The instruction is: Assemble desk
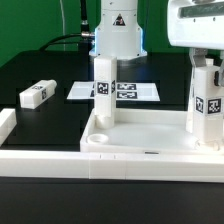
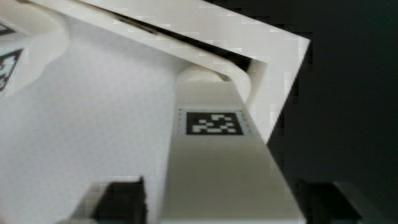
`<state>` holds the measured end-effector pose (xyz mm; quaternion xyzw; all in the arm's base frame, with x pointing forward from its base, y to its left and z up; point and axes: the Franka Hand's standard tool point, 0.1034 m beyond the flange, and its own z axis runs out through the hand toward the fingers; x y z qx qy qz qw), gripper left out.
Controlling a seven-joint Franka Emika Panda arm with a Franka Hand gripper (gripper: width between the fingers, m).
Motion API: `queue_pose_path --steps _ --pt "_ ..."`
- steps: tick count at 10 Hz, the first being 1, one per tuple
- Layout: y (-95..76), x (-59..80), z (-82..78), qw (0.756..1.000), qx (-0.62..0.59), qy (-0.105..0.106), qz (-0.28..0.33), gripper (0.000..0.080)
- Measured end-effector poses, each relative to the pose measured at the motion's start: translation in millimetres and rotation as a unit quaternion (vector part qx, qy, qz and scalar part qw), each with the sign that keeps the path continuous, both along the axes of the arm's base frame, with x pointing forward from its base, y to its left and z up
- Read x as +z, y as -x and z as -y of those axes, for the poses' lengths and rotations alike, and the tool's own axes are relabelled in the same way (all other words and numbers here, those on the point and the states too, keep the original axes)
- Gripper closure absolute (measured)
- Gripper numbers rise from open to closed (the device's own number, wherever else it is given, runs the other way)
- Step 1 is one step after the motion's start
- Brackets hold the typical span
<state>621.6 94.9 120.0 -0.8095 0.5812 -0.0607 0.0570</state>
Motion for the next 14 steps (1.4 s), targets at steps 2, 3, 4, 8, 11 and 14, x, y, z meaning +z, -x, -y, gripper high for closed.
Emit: queue_pose_path --steps 2,3,4,8,11,14 --pt "-0.8 0.9 -1.3 0.996 0.092 0.022 -0.004 0.0185" --pt "-1.5 0.8 -0.7 0.99 0.139 0.031 -0.001 0.0157" --pt "-2.3 0.6 0.8 0.983 0.18 0.039 0.004 0.0157" --pt "-2.4 0.6 1.4 0.957 0.285 0.059 0.004 0.015" --pt "-2.3 0.6 1.5 0.915 0.394 0.086 0.001 0.015" --pt "-2.7 2.3 0.5 0.894 0.439 0.091 0.003 0.015"
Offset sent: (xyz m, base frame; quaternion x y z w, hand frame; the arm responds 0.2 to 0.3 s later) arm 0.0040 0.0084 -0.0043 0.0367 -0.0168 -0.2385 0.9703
